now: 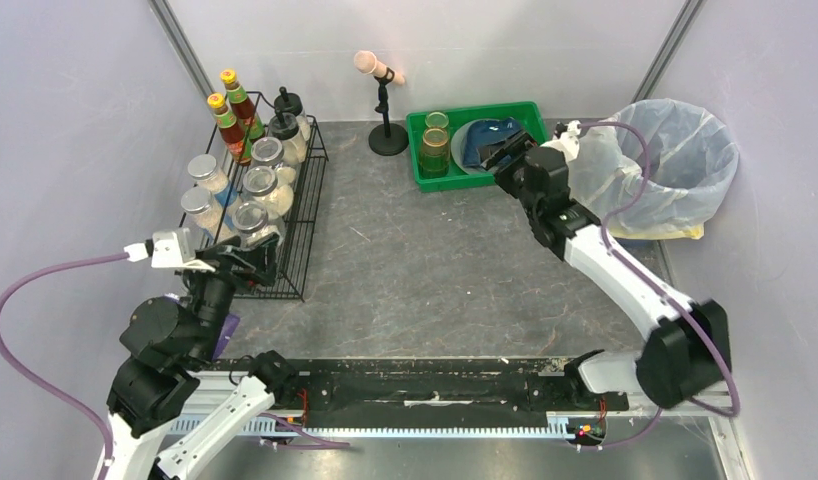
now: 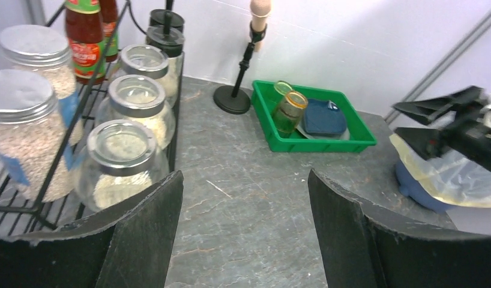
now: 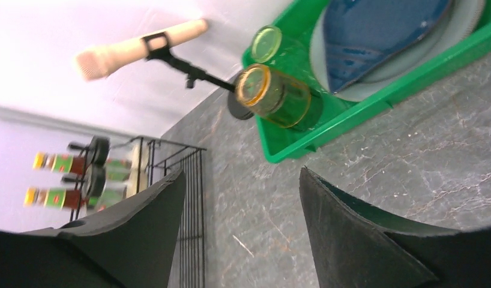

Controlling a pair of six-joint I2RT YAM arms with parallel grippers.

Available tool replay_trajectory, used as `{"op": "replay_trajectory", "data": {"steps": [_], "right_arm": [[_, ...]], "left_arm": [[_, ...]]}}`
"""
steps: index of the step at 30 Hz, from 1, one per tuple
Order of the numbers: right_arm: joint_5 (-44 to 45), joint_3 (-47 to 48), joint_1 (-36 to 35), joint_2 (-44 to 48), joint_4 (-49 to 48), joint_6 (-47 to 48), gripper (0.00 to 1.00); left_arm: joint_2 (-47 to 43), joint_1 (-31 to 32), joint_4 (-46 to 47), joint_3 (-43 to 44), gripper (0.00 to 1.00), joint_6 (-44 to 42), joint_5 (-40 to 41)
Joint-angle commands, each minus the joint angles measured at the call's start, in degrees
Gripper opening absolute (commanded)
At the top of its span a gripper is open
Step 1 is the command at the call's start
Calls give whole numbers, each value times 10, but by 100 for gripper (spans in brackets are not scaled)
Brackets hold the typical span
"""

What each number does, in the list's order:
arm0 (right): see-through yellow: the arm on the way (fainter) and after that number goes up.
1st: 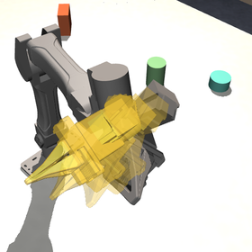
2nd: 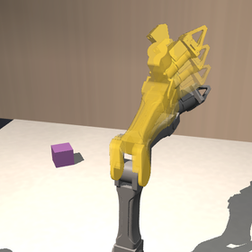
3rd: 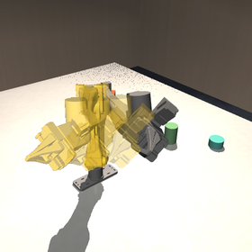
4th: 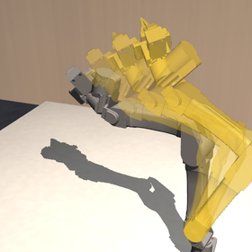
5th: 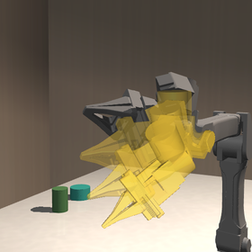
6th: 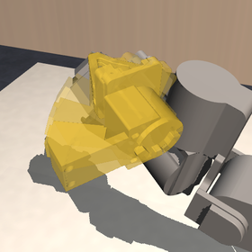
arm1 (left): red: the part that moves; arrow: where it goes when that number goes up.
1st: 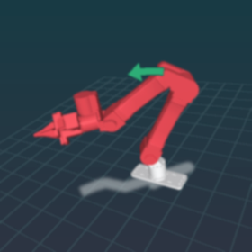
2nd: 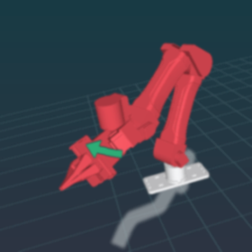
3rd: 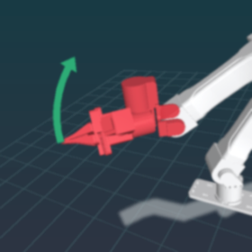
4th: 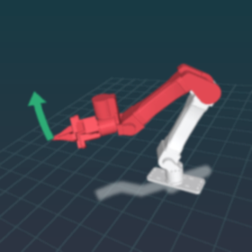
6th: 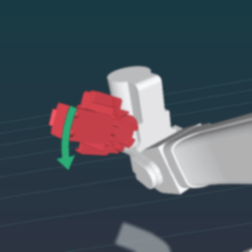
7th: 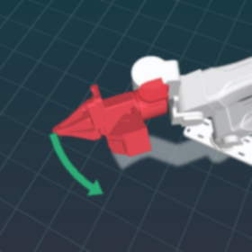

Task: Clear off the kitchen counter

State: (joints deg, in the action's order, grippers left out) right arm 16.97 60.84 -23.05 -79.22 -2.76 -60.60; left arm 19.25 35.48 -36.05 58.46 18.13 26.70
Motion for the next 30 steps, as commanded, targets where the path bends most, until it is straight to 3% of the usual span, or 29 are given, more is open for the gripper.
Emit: {"op": "replay_trajectory", "data": {"steps": [1,8,14,22,30], "right_arm": [[-25,-54,-11,117,-19,153,74],[77,-197,-11,378,2,405,98],[163,-237,-11,561,117,542,98],[228,-318,-11,756,157,580,98],[277,-360,-11,830,183,566,98]], "left_arm": [[-25,0,-36,-6,82,-14,66],[-59,1,-66,-13,82,35,131],[-59,0,-112,5,83,50,150],[-87,0,-152,-5,83,96,166],[-125,0,-171,-23,85,129,197]]}}
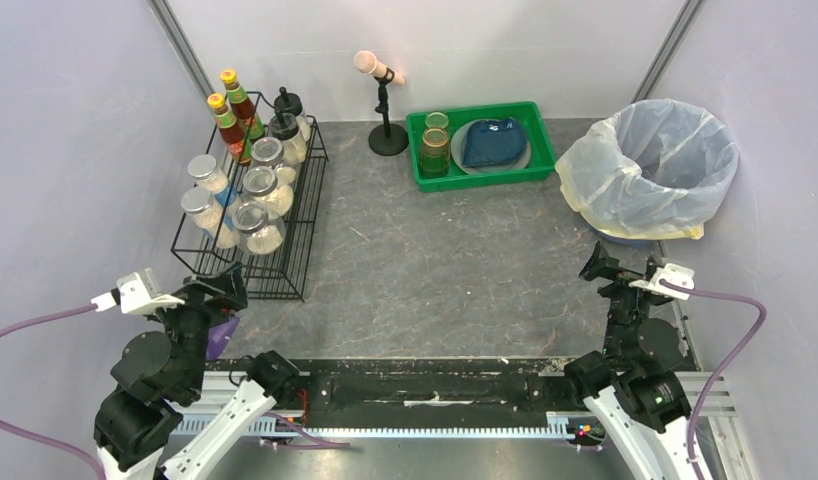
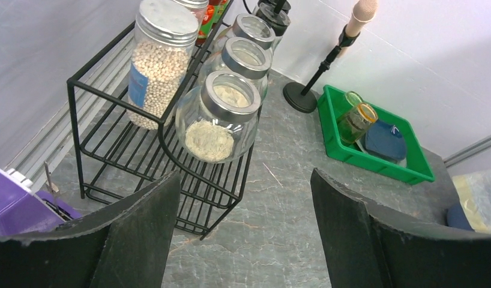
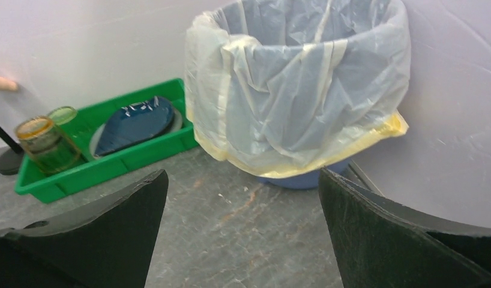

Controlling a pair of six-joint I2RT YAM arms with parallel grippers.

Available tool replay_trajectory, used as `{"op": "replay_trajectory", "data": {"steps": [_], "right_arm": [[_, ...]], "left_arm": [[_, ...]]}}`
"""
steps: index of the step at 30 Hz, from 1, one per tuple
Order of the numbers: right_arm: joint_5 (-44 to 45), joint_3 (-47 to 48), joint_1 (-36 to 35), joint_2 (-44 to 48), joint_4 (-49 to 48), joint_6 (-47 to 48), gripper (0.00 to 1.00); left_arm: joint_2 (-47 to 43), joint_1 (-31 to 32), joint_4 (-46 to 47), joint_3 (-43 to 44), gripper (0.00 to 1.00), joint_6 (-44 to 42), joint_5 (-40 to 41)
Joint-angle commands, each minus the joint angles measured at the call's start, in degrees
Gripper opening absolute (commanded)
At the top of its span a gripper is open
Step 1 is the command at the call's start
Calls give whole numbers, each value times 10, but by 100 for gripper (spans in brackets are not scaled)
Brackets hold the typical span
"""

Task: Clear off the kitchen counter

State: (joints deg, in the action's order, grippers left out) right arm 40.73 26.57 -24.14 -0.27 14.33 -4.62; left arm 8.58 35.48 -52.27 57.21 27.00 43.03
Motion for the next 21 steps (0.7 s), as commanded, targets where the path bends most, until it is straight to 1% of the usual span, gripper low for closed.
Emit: {"op": "replay_trajectory", "data": {"steps": [1,9,21], "right_arm": [[44,-21,0,45,12,1,98],[53,-27,0,46,14,-25,98],[51,-6,0,33,22,-21,98]], "left_arm": [[-21,0,-9,-13,86,44,34],[-34,0,-14,-25,90,52,24],[-55,0,-18,-35,96,68,20]]}}
